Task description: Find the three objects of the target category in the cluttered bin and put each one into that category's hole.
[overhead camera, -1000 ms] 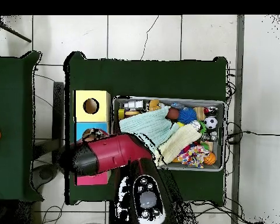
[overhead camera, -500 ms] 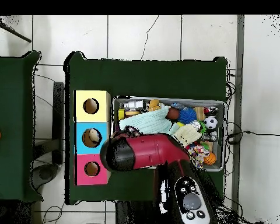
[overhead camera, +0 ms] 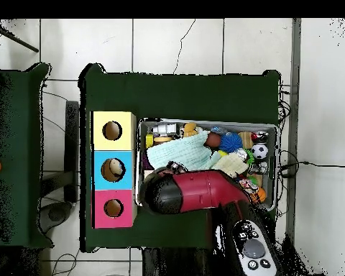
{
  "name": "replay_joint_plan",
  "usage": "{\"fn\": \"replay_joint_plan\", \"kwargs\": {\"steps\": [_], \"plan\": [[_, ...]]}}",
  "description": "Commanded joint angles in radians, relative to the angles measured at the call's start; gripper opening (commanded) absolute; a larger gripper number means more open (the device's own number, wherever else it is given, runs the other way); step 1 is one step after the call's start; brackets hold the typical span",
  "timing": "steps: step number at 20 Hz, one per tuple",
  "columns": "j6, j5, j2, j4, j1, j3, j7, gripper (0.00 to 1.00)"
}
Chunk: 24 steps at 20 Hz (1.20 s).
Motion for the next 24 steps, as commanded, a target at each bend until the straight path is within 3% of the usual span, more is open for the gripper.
{"fn": "replay_joint_plan", "kwargs": {"steps": [1,5,11,18,24], "plan": [[-0.023,-0.099,0.081,0.048,-0.057,0.059,-0.01,1.0],[-0.011,-0.157,0.144,-0.053,-0.08,0.066,-0.055,1.0],[0.106,-0.191,0.199,-0.234,-0.107,0.126,-0.165,1.0],[0.228,-0.223,0.24,-0.345,-0.184,0.248,-0.346,1.0],[0.322,-0.26,0.274,-0.448,-0.207,0.311,-0.424,1.0]]}}
